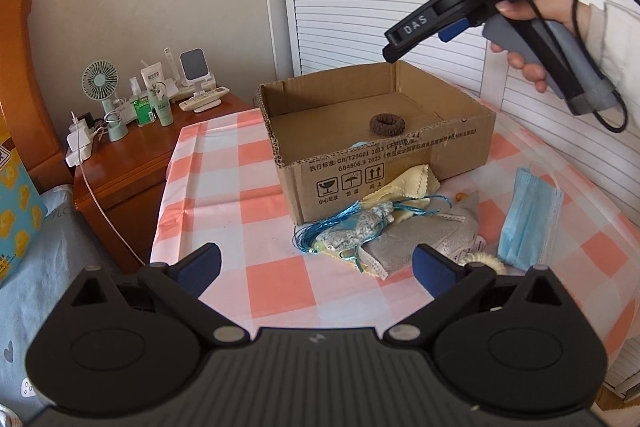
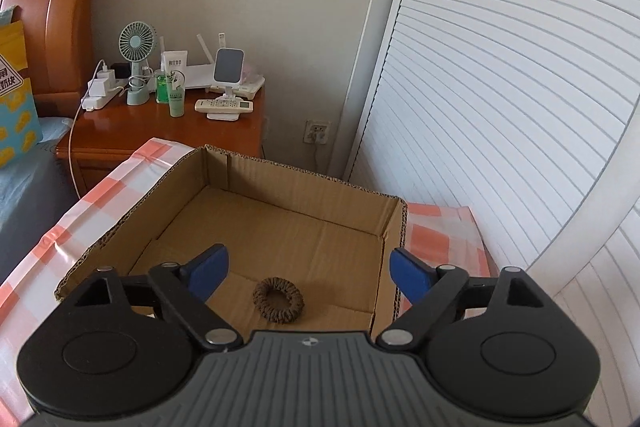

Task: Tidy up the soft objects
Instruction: 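Move the right tool to the blue face mask while the left tool approaches the cream scrunchie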

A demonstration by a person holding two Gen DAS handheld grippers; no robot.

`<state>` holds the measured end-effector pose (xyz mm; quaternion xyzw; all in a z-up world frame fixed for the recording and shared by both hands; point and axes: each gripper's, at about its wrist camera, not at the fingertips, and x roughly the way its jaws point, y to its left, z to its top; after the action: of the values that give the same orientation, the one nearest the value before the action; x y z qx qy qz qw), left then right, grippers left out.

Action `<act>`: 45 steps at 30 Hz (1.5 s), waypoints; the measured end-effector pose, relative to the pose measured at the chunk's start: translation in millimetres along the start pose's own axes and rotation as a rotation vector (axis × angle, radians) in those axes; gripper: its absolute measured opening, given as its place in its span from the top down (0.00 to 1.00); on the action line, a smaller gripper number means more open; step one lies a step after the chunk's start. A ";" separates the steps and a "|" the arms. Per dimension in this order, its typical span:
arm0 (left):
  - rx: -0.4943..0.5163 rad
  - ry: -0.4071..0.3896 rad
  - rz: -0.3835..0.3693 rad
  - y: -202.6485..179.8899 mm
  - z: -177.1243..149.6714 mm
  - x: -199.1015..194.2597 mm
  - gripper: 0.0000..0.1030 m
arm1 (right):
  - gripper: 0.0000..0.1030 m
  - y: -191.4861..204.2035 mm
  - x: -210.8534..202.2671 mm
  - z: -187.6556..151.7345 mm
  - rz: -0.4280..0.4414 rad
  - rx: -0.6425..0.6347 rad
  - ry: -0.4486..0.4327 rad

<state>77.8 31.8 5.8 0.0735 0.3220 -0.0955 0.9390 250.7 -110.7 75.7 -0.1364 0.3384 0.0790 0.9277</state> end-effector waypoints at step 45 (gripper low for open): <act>0.020 0.013 -0.018 -16.6 -20.2 -30.8 0.01 | 0.00 17.4 -74.3 -204.9 -0.142 0.184 0.190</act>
<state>38.3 23.8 7.7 0.0808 0.3276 -0.1069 0.9353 66.0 -161.0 -29.8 -0.0814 0.4201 -0.0313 0.9033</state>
